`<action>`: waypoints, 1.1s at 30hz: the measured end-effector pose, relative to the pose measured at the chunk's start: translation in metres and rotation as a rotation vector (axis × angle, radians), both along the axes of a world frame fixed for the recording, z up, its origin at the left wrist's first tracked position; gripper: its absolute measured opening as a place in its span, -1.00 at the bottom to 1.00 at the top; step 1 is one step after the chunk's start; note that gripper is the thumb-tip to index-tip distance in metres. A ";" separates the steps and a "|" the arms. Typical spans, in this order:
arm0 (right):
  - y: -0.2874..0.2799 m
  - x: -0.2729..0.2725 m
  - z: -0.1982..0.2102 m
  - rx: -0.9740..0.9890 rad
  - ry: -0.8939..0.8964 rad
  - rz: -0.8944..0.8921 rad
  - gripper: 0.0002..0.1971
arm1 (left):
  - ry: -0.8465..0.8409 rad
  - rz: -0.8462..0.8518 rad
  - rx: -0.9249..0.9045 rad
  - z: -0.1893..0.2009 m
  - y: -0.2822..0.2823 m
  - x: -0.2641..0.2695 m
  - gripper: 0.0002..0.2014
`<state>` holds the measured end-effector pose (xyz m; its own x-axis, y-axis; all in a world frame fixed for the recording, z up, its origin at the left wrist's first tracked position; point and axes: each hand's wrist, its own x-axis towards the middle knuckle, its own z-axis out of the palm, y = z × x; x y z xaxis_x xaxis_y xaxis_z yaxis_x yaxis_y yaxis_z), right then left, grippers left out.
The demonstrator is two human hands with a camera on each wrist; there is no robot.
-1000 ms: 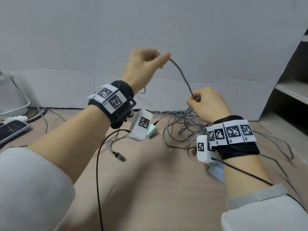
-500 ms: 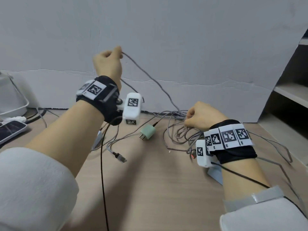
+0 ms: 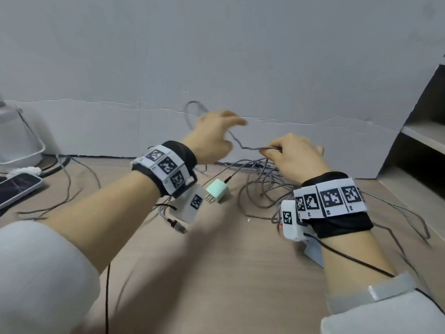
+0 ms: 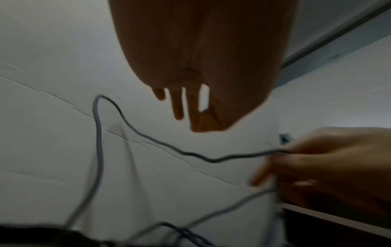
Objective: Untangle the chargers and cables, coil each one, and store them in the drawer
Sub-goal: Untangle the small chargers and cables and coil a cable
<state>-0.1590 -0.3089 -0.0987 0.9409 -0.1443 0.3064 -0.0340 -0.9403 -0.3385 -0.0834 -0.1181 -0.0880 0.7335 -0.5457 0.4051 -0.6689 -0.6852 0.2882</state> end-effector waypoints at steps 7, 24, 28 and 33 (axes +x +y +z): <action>-0.003 -0.002 0.000 0.014 -0.047 -0.047 -0.71 | -0.041 -0.182 0.022 -0.002 -0.032 -0.021 -0.65; -0.010 -0.007 0.003 0.174 0.015 -0.010 -0.76 | -0.018 -0.113 -1.145 0.055 0.015 -0.013 -0.62; -0.019 -0.007 0.000 0.145 0.065 -0.005 -0.78 | -0.005 0.120 -1.362 0.052 0.035 0.014 -0.58; -0.028 -0.003 0.000 0.160 0.050 -0.086 -0.79 | -0.085 0.459 -1.361 0.032 0.083 0.061 -0.51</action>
